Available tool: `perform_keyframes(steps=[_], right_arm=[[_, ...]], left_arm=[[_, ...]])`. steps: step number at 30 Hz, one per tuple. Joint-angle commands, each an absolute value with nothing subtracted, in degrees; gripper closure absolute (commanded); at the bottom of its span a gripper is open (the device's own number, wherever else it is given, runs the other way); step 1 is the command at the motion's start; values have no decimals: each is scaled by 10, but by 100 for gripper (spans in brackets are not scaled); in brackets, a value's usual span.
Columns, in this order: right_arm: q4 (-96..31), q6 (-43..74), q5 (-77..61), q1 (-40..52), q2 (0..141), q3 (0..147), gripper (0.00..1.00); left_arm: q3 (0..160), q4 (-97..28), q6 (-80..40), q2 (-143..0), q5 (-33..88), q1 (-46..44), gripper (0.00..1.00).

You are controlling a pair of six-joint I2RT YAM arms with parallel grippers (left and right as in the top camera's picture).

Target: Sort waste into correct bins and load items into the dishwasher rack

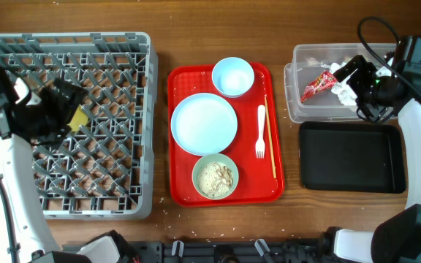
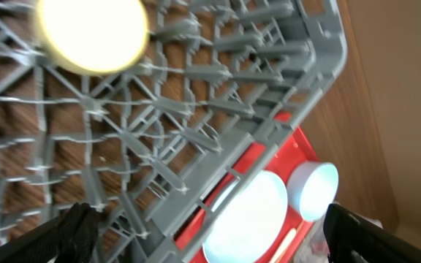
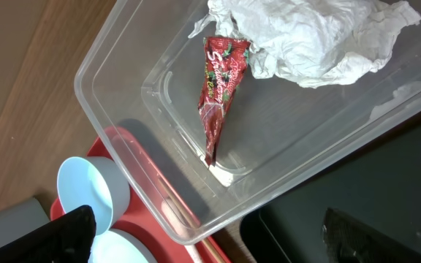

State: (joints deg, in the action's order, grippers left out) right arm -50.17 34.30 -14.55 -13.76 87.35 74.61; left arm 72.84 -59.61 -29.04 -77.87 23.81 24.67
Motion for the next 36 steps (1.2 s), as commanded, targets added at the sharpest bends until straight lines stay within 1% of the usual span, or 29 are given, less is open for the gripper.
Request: perform_keyframes(steps=[1, 2, 4, 7, 8, 9, 11, 13, 14, 15, 16, 17, 18, 19, 21, 24, 26, 29, 31, 33, 34, 36], right_arm=[[-502, 347, -140, -137, 868, 751, 1], [-502, 347, -140, -137, 868, 751, 0], [-501, 347, -140, -137, 868, 751, 0], [-502, 347, -140, -137, 868, 751, 0], [-501, 347, -140, -137, 868, 751, 0], [-499, 353, -141, -137, 868, 751, 0], [-489, 444, -149, -137, 868, 751, 0], [-540, 450, -235, -137, 868, 751, 0], [-538, 415, -288, -128, 868, 751, 1], [-534, 369, -325, -113, 868, 751, 5], [-537, 334, -333, -80, 868, 751, 11], [-539, 319, -319, -43, 868, 749, 11], [-539, 313, -301, -7, 868, 748, 11], [-538, 315, -241, 68, 868, 745, 10], [-517, 316, -161, 157, 868, 745, 0], [-462, 316, -112, 239, 868, 745, 0], [-435, 317, -113, 249, 868, 745, 0], [-437, 316, -114, 249, 883, 745, 0], [-462, 309, -180, 251, 904, 745, 1], [-510, 238, -299, 266, 915, 745, 6], [-545, 185, -353, 289, 915, 745, 6], [-569, 163, -343, 336, 915, 745, 6]], left_arm=[[728, -590, -289, -769, 258, 206, 15], [728, -581, -288, -769, 250, 195, 16], [728, -560, -288, -769, 215, 179, 0], [728, -533, -288, -769, 86, 178, 0], [728, -534, -288, -769, 69, 178, 0], [728, -534, -288, -769, 70, 178, 0], [728, -534, -288, -769, 70, 178, 0], [728, -534, -288, -769, 70, 178, 0], [728, -534, -288, -769, 70, 178, 0], [728, -533, -288, -769, 70, 178, 0], [728, -534, -290, -769, 69, 178, 0], [728, -534, -290, -769, 69, 178, 0], [728, -534, -290, -769, 69, 178, 0], [728, -534, -290, -769, 70, 178, 0], [728, -534, -290, -769, 69, 178, 0], [728, -534, -290, -769, 69, 178, 0], [728, -534, -290, -769, 69, 178, 0], [728, -534, -290, -769, 69, 178, 0], [728, -534, -290, -769, 69, 178, 0], [728, -534, -290, -769, 70, 178, 0], [728, -534, -290, -769, 69, 178, 0], [728, -534, -290, -769, 69, 178, 0]])
